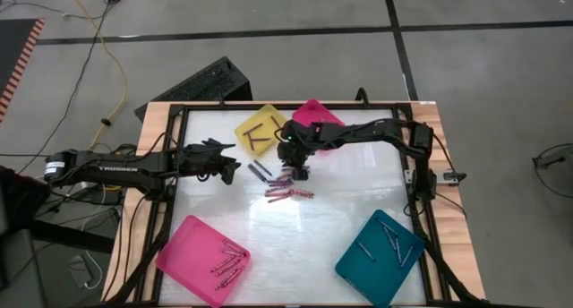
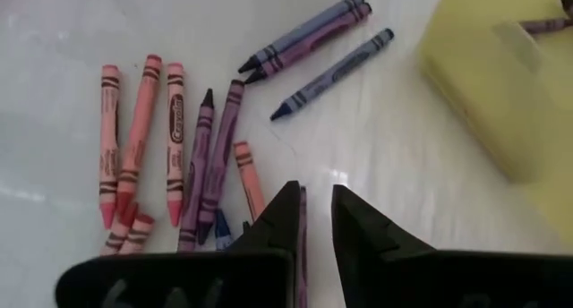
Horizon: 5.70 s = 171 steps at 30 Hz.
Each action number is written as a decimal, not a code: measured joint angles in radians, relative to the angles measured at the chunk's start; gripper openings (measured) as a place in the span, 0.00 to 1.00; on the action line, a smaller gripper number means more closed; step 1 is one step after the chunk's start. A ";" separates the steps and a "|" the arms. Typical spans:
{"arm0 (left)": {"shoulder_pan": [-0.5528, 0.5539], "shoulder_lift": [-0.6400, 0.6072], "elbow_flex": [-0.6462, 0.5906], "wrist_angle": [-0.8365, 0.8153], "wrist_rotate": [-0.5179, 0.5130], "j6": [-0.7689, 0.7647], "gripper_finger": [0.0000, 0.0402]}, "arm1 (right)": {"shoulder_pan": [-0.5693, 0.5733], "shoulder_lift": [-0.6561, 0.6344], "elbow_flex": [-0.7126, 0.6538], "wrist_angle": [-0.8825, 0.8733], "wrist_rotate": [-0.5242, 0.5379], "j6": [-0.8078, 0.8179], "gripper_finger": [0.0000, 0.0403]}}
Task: Sort crayons
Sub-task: Put the purple crayon into the yellow bin
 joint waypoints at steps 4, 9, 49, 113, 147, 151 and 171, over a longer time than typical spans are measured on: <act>0.000 0.000 0.000 -0.005 -0.008 0.000 0.33 | 0.008 0.033 0.000 0.005 0.000 -0.009 0.15; 0.000 0.000 0.000 -0.016 -0.008 -0.013 0.33 | 0.019 0.052 0.000 0.002 0.064 -0.017 0.18; 0.000 0.000 0.000 -0.050 -0.009 -0.027 0.33 | 0.028 0.047 -0.105 0.059 0.182 0.090 0.31; 0.000 0.000 0.001 -0.097 -0.009 -0.045 0.33 | -0.098 0.146 0.279 0.366 0.228 0.513 0.02; 0.000 0.000 0.001 -0.118 -0.014 -0.017 0.33 | -0.119 0.006 0.282 0.102 0.175 0.454 0.21; 0.000 0.000 0.001 -0.118 -0.013 -0.015 0.33 | -0.066 -0.061 0.283 -0.083 0.149 0.397 0.21; 0.000 0.000 0.000 -0.127 0.003 -0.019 0.33 | 0.220 0.006 0.091 -0.012 0.242 0.269 0.21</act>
